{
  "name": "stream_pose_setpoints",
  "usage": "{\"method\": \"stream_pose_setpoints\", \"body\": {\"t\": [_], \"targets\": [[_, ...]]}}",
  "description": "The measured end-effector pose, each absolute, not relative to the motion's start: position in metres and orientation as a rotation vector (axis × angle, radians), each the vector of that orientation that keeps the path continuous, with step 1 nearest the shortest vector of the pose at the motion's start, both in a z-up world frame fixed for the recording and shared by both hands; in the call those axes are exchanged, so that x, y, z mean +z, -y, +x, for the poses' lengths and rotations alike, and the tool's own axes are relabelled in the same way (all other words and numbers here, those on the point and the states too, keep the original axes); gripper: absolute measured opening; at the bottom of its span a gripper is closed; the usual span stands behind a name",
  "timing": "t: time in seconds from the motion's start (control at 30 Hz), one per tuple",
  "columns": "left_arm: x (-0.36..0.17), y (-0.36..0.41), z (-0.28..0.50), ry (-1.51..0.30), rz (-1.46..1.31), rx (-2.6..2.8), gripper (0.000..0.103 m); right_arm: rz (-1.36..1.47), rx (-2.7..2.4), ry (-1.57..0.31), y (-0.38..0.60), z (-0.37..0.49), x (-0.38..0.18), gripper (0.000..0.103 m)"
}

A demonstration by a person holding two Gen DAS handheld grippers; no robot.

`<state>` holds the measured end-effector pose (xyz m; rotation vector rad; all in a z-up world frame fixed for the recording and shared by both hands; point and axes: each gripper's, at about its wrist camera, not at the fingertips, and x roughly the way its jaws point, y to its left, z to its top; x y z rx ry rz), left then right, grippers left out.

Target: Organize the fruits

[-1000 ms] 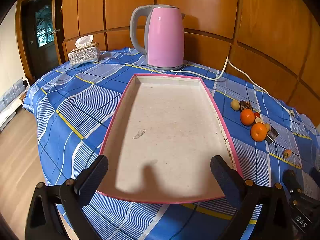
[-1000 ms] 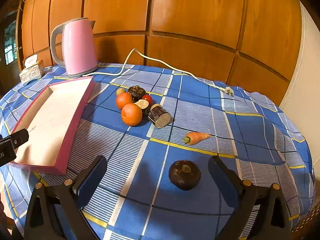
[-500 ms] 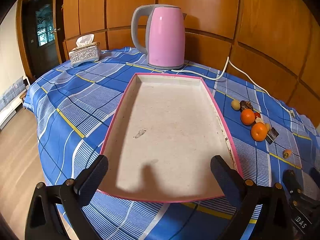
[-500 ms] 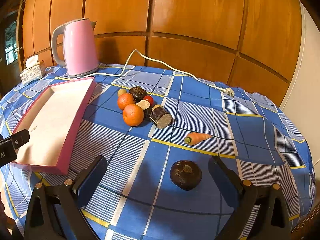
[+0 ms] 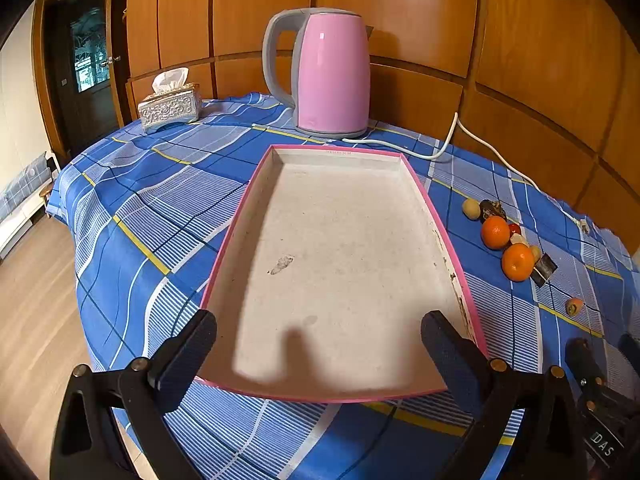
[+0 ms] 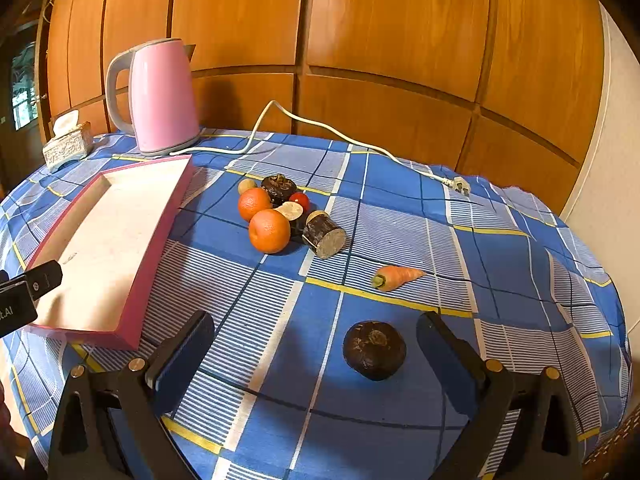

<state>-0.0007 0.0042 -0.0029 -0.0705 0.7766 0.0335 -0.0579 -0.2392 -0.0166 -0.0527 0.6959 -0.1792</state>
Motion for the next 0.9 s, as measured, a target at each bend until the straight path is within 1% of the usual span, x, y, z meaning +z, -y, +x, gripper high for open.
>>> {"method": "stream_pose_setpoints", "body": {"t": [0.9], "targets": [[-0.0043, -0.0025, -0.0014, -0.791, -0.069, 0.015, 0.103, -0.043, -0.181, -0.695, 0.243, -0.0568, -0.0173, 0.103]]}}
